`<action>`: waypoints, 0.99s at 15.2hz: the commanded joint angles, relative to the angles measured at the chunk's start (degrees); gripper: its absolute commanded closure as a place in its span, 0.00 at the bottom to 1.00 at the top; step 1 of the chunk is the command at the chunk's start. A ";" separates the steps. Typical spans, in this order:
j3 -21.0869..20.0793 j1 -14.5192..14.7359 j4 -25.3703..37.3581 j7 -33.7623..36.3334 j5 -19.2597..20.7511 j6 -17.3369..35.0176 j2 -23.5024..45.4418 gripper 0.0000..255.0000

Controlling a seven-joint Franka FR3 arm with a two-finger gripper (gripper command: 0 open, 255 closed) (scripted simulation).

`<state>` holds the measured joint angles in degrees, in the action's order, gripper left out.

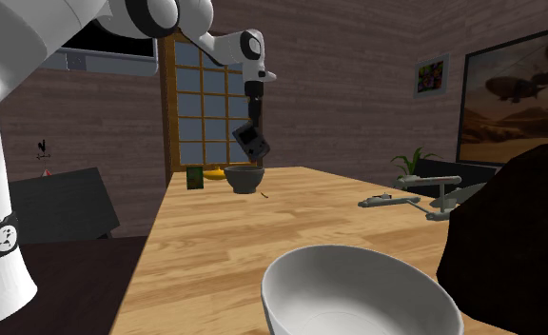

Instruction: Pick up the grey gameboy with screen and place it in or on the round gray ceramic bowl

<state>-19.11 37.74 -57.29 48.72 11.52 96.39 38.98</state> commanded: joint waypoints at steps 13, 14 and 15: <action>0.05 -1.39 -10.28 0.62 0.08 9.38 -0.82 1.00; 0.06 -1.39 -10.28 0.62 0.08 9.38 -0.82 1.00; 0.06 -1.39 -10.28 0.62 0.08 9.38 -0.82 1.00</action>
<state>-19.06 36.36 -67.57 49.33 11.59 105.73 38.16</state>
